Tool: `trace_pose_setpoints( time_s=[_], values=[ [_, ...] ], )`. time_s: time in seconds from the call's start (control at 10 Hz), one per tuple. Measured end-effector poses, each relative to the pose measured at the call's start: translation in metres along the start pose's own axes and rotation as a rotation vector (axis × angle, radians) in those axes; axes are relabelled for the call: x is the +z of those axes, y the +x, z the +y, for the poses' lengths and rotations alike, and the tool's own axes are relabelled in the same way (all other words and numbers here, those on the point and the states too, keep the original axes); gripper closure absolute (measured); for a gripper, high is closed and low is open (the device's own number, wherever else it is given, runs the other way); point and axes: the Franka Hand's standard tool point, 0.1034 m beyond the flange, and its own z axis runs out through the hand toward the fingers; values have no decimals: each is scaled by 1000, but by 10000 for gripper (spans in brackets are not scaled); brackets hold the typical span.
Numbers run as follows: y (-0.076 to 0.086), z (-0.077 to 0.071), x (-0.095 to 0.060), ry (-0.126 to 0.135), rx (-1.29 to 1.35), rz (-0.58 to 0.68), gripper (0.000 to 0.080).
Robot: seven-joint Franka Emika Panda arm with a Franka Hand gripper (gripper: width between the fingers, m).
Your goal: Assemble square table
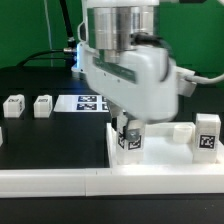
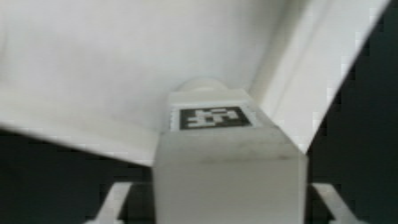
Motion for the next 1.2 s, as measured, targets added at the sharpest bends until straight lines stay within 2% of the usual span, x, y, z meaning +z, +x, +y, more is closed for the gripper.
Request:
trace_pose_setpoints(
  time_s=[0.2, 0.9, 1.2],
  values=[
    [0, 3, 0, 21, 250, -44, 505],
    [-3, 4, 0, 9, 650, -54, 505],
    [-3, 4, 0, 8, 670, -48, 505]
  ],
)
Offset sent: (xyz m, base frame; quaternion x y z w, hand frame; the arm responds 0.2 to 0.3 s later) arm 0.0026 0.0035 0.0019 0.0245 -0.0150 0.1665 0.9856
